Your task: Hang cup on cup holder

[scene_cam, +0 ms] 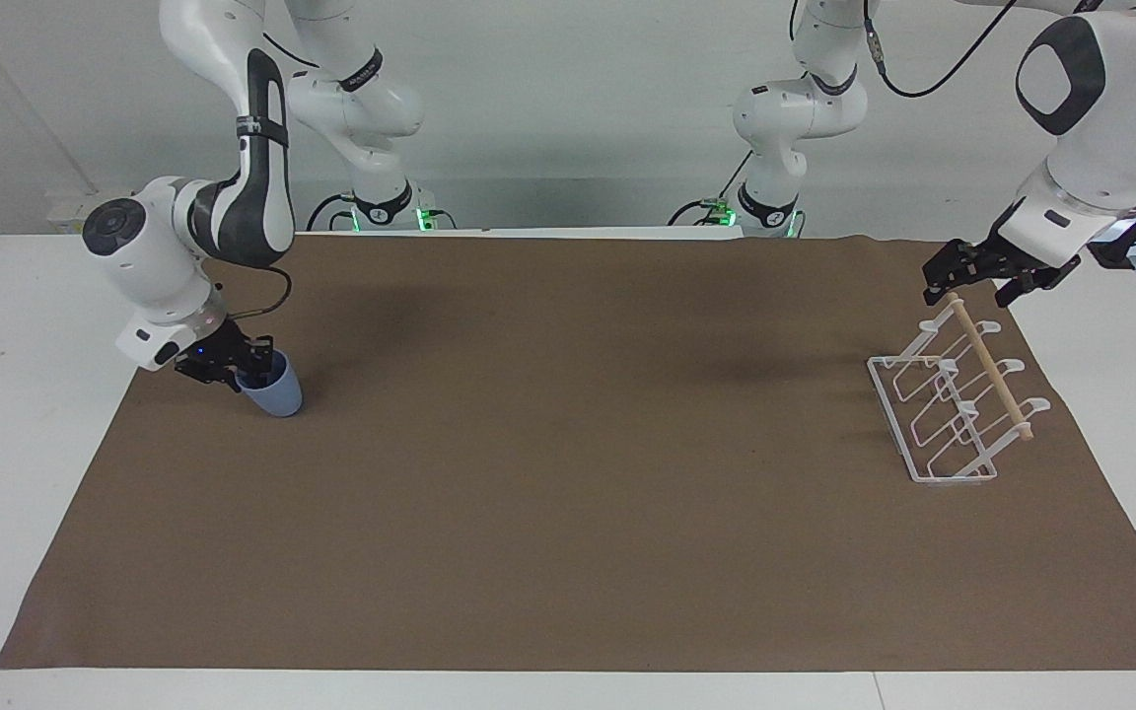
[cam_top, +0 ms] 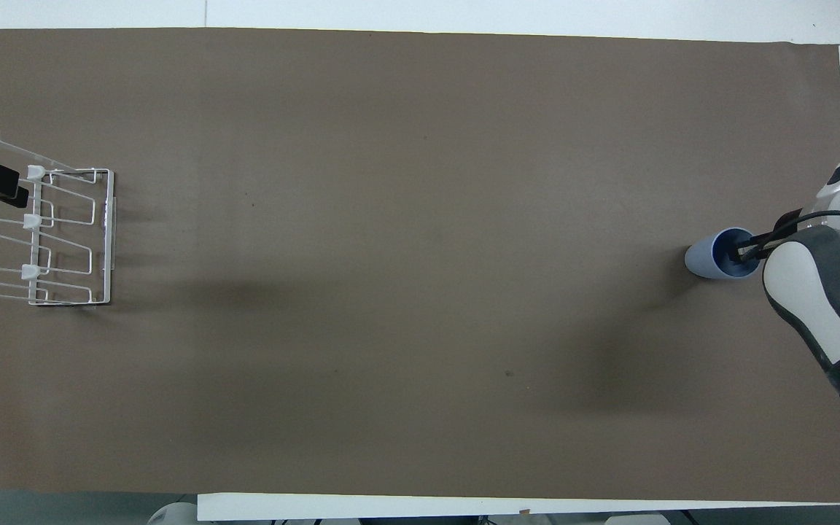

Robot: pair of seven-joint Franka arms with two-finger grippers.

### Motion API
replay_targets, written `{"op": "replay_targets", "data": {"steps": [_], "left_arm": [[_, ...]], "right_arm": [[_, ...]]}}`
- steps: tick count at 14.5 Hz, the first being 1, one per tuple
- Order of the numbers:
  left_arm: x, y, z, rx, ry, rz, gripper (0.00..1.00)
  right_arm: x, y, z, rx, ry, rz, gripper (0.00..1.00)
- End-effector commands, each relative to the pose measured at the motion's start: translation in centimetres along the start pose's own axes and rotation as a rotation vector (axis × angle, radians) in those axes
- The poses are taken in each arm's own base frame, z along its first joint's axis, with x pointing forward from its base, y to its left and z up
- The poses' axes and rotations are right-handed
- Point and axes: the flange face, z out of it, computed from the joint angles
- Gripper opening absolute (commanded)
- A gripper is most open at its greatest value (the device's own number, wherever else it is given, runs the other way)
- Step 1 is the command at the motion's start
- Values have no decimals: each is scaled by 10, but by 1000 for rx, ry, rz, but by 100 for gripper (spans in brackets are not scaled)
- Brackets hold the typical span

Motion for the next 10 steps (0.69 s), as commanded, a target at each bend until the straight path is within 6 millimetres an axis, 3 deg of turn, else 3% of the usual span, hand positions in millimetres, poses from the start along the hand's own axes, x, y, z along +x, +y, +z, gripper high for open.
{"op": "replay_targets", "data": {"steps": [1, 3, 5, 6, 8, 10], "left_arm": [[-3, -2, -5, 16, 1, 9, 100], [-3, -2, -5, 16, 1, 9, 100], [-3, -2, -5, 16, 1, 9, 100], [-3, -2, -5, 16, 0, 3, 100], [-7, 18, -2, 9, -19, 23, 100], [-12, 47, 9, -20, -38, -13, 100]], "right_arm": [[-2, -6, -4, 13, 7, -23, 0], [10, -10, -19, 18, -3, -53, 0], [28, -30, -44, 49, -38, -98, 0], [37, -53, -59, 129, -33, -94, 0], [45, -86, -82, 346, 22, -37, 0], [56, -134, -94, 523, 57, 25, 0]]}}
